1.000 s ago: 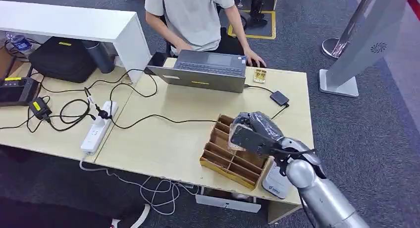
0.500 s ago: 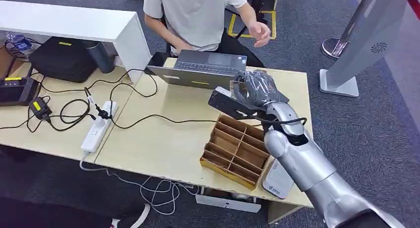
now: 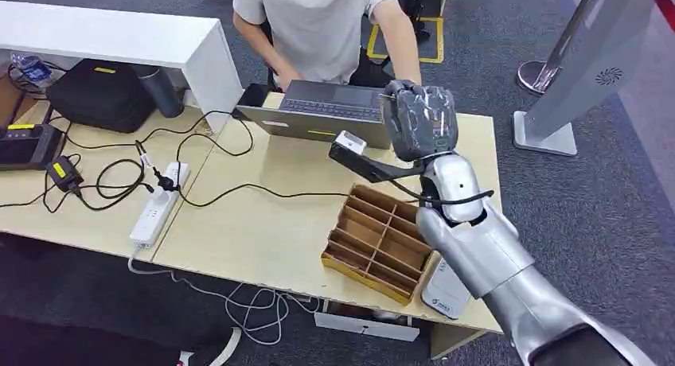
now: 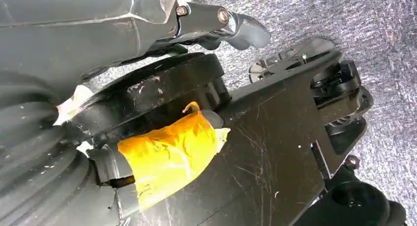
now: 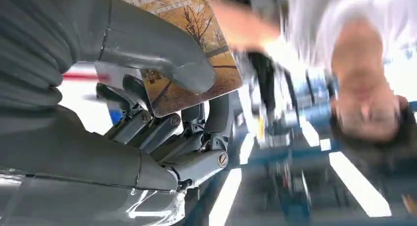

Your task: Pass the card to the sensor for recognition and then transmit it.

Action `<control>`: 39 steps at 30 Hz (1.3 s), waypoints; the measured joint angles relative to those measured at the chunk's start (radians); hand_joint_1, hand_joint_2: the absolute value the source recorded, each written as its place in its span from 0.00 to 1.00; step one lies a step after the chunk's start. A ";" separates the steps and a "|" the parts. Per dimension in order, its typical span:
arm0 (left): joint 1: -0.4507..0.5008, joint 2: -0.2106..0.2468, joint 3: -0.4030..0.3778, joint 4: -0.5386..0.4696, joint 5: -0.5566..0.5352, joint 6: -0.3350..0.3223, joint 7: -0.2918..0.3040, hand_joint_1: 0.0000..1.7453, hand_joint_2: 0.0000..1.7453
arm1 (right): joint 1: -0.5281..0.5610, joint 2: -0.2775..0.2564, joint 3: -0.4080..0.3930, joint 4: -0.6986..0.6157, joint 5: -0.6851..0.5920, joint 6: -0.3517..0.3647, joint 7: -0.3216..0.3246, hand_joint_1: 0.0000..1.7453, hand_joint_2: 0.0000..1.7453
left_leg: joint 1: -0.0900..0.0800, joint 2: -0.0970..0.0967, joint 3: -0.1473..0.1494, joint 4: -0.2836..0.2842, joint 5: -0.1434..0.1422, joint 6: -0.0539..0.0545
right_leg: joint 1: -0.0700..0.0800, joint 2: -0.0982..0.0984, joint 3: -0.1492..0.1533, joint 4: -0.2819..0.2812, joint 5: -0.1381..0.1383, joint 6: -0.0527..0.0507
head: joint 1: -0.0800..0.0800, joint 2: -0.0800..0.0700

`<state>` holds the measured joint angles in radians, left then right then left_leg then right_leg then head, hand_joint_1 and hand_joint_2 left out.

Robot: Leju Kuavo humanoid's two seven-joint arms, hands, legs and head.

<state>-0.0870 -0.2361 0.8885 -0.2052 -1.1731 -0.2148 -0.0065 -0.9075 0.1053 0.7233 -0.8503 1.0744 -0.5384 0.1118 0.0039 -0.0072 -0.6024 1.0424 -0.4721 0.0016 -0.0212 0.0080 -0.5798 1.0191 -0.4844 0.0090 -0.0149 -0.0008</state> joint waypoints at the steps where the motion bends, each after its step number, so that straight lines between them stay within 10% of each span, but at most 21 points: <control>1: 0.000 0.000 0.000 0.000 -0.003 -0.001 0.001 0.00 1.00 | 0.000 0.000 -0.007 0.002 0.040 -0.033 0.000 1.00 1.00 | 0.000 0.000 0.000 0.000 0.000 0.000 | 0.000 0.000 0.000 0.000 0.000 0.000 | 0.000 0.000; 10: -0.043 0.000 -0.002 0.000 -0.034 -0.032 0.141 0.00 1.00 | 0.008 0.013 -0.116 0.037 0.209 -0.139 -0.015 1.00 1.00 | 0.000 -0.001 0.000 0.000 0.000 0.000 | 0.000 0.000 0.001 0.000 0.000 0.000 | 0.000 0.000; 11: -0.043 0.000 -0.004 0.000 -0.037 -0.033 0.141 0.00 1.00 | 0.012 0.013 -0.130 0.041 0.214 -0.138 -0.015 0.00 0.00 | 0.000 0.000 0.000 0.000 0.000 0.000 | 0.000 0.000 0.001 0.000 0.000 0.000 | 0.000 0.000; 24: -0.044 0.002 -0.014 0.000 -0.030 -0.043 0.129 0.00 1.00 | 0.075 0.012 -0.228 0.043 0.254 -0.111 -0.023 0.00 0.00 | 0.000 0.000 0.000 0.000 0.000 0.000 | 0.000 0.001 0.000 0.000 0.000 0.000 | 0.000 0.000; 25: -0.044 0.002 -0.014 0.000 -0.031 -0.044 0.129 0.00 1.00 | 0.079 0.011 -0.230 0.041 0.255 -0.111 -0.023 0.00 1.00 | 0.000 0.000 0.000 0.000 0.000 0.000 | 0.000 0.001 0.000 0.000 0.000 0.000 | 0.000 0.000; 39: -0.004 0.002 -0.013 0.000 -0.002 -0.015 0.010 0.00 1.00 | 0.227 -0.155 -0.328 -0.055 0.317 -0.116 0.010 0.00 1.00 | -0.001 -0.004 -0.001 0.001 -0.001 0.001 | -0.001 -0.003 0.001 -0.002 0.000 0.001 | 0.000 0.000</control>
<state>-0.0915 -0.2346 0.8755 -0.2052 -1.1746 -0.2296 0.0034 -0.6804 -0.0501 0.3955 -0.9053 1.3909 -0.6542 0.1221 0.0024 -0.0116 -0.6031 1.0433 -0.4727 0.0025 -0.0225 0.0048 -0.5792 1.0170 -0.4842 0.0095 -0.0145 -0.0008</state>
